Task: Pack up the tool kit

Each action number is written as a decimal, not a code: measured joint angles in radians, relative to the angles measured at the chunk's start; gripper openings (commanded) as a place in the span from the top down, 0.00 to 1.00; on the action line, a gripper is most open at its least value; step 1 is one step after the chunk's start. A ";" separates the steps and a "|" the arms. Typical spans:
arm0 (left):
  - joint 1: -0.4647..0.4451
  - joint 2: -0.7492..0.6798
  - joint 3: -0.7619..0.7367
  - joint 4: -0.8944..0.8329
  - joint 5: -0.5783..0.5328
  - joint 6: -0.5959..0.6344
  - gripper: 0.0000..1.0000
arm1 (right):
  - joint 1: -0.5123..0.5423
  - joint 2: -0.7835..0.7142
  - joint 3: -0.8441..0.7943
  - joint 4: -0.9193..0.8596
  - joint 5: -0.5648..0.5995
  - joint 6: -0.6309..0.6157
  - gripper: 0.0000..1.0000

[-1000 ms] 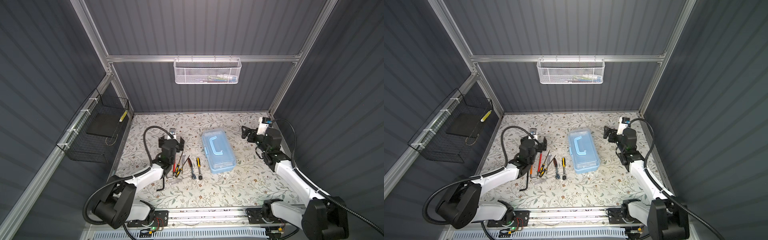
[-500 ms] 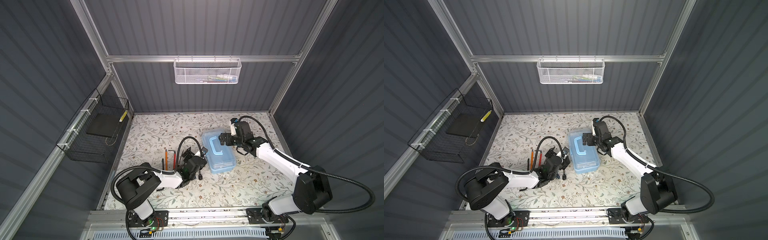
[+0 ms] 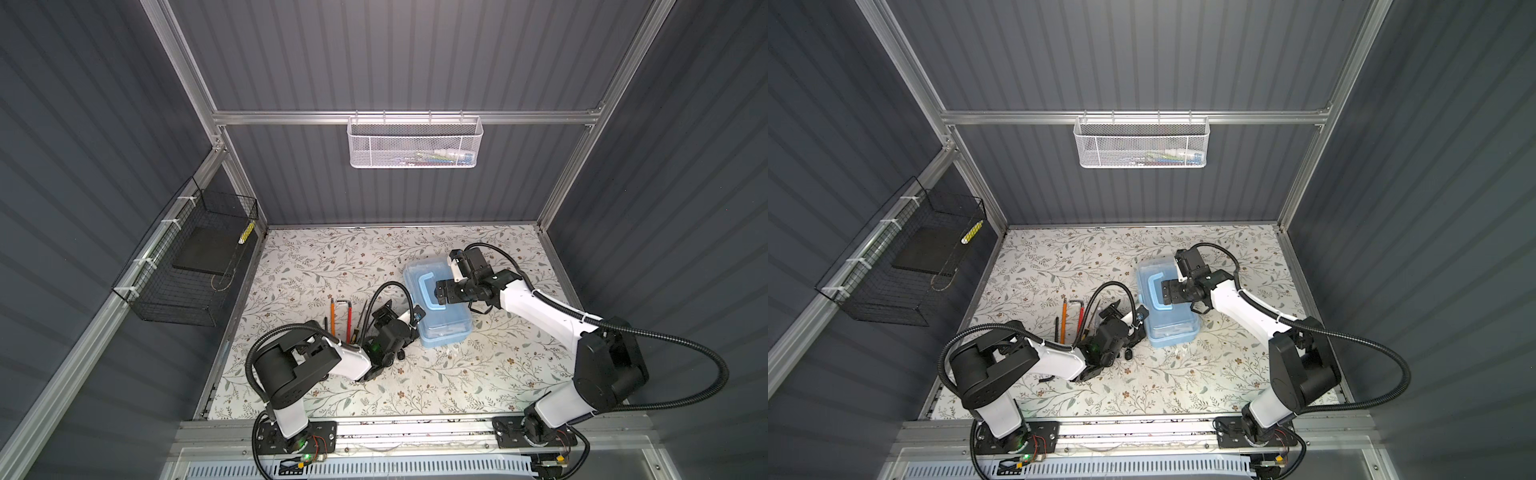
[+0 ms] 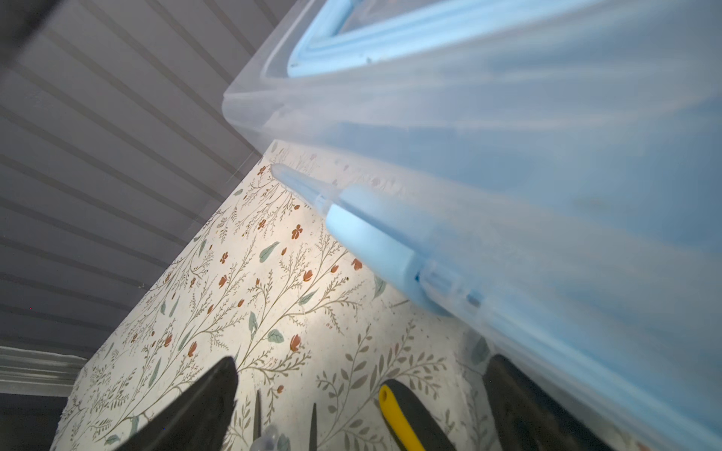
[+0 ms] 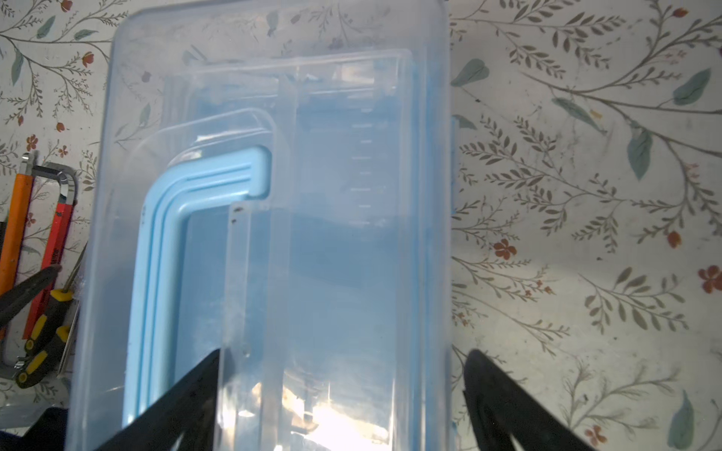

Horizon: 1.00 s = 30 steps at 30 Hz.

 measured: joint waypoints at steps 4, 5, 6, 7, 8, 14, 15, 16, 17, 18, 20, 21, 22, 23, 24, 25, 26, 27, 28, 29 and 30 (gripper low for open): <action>0.000 0.047 0.025 0.036 0.002 0.025 0.00 | -0.003 0.006 0.003 0.007 0.000 0.001 0.19; 0.000 0.055 0.032 0.044 0.003 0.033 0.00 | -0.007 0.006 0.002 0.010 0.000 -0.002 0.19; 0.000 0.065 0.040 0.056 0.003 0.045 0.00 | -0.013 0.006 0.000 0.015 0.000 -0.004 0.19; 0.000 0.076 0.050 0.065 0.003 0.056 0.00 | -0.020 0.005 -0.004 0.021 0.000 -0.006 0.20; 0.000 0.087 0.058 0.075 0.003 0.065 0.00 | -0.026 0.003 -0.007 0.026 0.000 -0.008 0.20; 0.000 0.148 0.086 0.180 0.003 0.148 0.00 | -0.053 -0.001 -0.013 0.032 0.009 -0.013 0.22; 0.002 0.156 0.086 0.201 0.004 0.162 0.00 | -0.054 -0.002 -0.014 0.032 0.012 -0.013 0.22; 0.003 0.165 0.086 0.224 0.004 0.176 0.00 | -0.055 -0.004 -0.018 0.034 0.015 -0.012 0.22; 0.003 0.175 0.086 0.245 0.005 0.188 0.00 | -0.056 -0.007 -0.022 0.038 0.017 -0.011 0.23; 0.007 0.188 0.086 0.274 0.008 0.200 0.00 | -0.058 -0.011 -0.027 0.041 0.018 -0.011 0.23; 0.015 0.209 0.087 0.317 0.023 0.218 0.00 | -0.061 -0.017 -0.034 0.046 0.018 -0.011 0.23; 0.023 0.219 0.087 0.338 0.031 0.228 0.00 | -0.061 -0.019 -0.037 0.049 0.018 -0.012 0.23; 0.032 0.228 0.087 0.359 0.041 0.239 0.00 | -0.062 -0.019 -0.039 0.052 0.018 -0.013 0.23; 0.040 0.236 0.087 0.376 0.050 0.247 0.00 | -0.062 -0.020 -0.040 0.053 0.018 -0.013 0.23; 0.049 0.245 0.086 0.398 0.066 0.257 0.00 | -0.062 -0.021 -0.042 0.055 0.018 -0.013 0.24; 0.055 0.253 0.084 0.417 0.081 0.266 0.00 | -0.062 -0.021 -0.042 0.055 0.018 -0.013 0.24; 0.059 0.258 0.083 0.430 0.092 0.273 0.00 | -0.062 -0.021 -0.042 0.056 0.019 -0.013 0.24; 0.062 0.262 0.083 0.438 0.105 0.283 0.00 | -0.063 -0.021 -0.042 0.057 0.019 -0.013 0.24; 0.063 0.266 0.083 0.447 0.114 0.292 0.00 | -0.064 -0.021 -0.042 0.058 0.019 -0.013 0.24; 0.064 0.270 0.083 0.457 0.122 0.299 0.00 | -0.065 -0.021 -0.043 0.058 0.019 -0.013 0.24; 0.068 0.274 0.083 0.466 0.130 0.303 0.00 | -0.065 -0.021 -0.043 0.060 0.020 -0.013 0.24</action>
